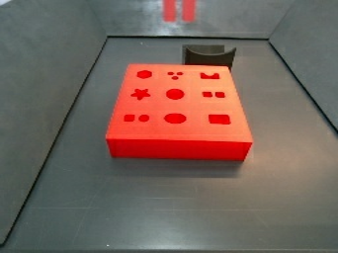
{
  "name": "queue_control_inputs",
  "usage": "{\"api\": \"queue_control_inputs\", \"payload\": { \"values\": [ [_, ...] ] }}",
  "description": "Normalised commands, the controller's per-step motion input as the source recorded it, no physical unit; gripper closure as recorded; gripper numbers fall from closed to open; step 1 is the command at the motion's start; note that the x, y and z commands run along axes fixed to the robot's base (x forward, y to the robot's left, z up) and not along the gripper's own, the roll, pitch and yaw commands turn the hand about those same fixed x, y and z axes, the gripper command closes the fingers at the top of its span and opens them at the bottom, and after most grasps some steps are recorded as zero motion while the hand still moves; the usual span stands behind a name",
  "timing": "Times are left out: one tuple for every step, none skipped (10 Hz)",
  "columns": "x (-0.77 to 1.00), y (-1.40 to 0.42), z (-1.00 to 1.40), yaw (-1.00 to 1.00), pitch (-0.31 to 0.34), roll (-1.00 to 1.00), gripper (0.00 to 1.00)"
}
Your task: Insert the double-square object.
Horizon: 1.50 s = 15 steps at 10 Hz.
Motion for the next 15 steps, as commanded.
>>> {"api": "queue_control_inputs", "payload": {
  "values": [
    [0.76, 0.23, -0.43, 0.0, 0.0, 0.01, 1.0],
    [0.77, 0.05, -0.46, 0.0, -0.001, 0.0, 1.0],
    [0.89, 0.03, -0.37, -0.03, 0.0, 0.05, 1.0],
    [0.84, 0.01, -0.39, -0.09, 0.0, 0.08, 1.0],
    [0.79, 0.03, -0.41, -0.07, 0.0, 0.06, 1.0],
    [0.74, 0.05, -0.43, -0.08, -0.014, 0.03, 1.0],
    [0.65, 0.09, -0.44, -0.09, -0.027, 0.03, 1.0],
    [0.45, 0.09, -0.31, -0.12, -0.03, 0.05, 1.0],
    [0.36, 0.11, -0.33, -0.12, -0.033, 0.09, 1.0],
    [0.33, 0.08, -0.35, -0.11, -0.033, 0.12, 1.0],
    [0.27, 0.07, -0.43, -0.08, -0.021, 0.13, 1.0],
    [0.26, 0.03, -0.49, -0.03, 0.0, 0.13, 1.0],
    [0.12, 0.0, -0.39, 0.0, 0.0, 0.12, 1.0],
    [0.0, 0.0, -0.31, -0.03, 0.0, 0.06, 1.0],
    [0.0, 0.0, -0.23, -0.02, 0.0, 0.03, 1.0]
  ]
}}
